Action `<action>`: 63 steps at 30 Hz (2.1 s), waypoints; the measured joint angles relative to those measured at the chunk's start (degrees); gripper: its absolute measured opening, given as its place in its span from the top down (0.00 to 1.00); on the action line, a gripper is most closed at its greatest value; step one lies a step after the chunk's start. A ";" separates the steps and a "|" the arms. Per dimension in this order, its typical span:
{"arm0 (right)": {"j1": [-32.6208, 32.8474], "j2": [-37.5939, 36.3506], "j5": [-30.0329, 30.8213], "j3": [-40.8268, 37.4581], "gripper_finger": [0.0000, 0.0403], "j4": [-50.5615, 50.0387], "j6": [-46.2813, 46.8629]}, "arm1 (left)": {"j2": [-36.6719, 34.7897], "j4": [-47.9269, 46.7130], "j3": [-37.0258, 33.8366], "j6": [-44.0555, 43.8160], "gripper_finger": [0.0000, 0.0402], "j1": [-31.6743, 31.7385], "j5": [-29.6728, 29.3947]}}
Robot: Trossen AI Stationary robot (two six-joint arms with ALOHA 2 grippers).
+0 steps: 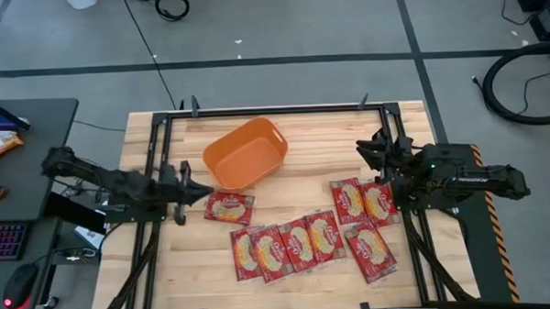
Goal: Sort popcorn bags into baskets
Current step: Put the red popcorn bag into the orange bin
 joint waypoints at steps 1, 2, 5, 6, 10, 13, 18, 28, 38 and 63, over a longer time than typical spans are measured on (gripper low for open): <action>-0.01 0.60 0.87 0.02 0.73 1.50 -0.21 | 3.00 -0.48 1.18 0.97 0.97 0.00 0.05; -0.01 1.14 1.08 0.27 0.73 2.02 -0.44 | 6.08 -1.00 2.52 1.13 0.96 -0.02 0.09; 0.16 3.62 -2.93 1.72 0.73 2.01 0.29 | 15.20 -3.48 7.25 0.98 0.91 0.00 0.05; 0.49 4.78 -4.78 2.08 0.73 2.06 1.07 | 17.87 -4.85 8.92 0.74 0.88 0.00 0.05; 2.70 10.81 -4.79 2.55 0.73 5.58 1.97 | 28.56 -10.80 16.15 -0.73 0.79 0.00 0.88; 4.57 16.33 -2.73 2.63 0.73 10.22 1.99 | 35.44 -15.68 22.00 -0.83 0.75 0.00 2.92; 8.33 24.81 -2.62 2.63 0.73 15.26 1.98 | 45.55 -23.57 30.54 -1.95 0.74 -0.13 3.02; 11.52 30.58 -0.86 3.83 0.73 22.88 -0.70 | 63.48 -40.30 45.70 5.54 0.69 -1.08 3.29; 12.01 30.75 -0.86 3.85 0.73 21.59 -4.62 | 78.60 -53.85 61.18 16.63 0.47 -2.80 5.75; 11.97 31.18 -0.62 3.85 0.73 20.63 -6.45 | 89.38 -49.88 62.12 41.07 0.52 -11.08 -4.38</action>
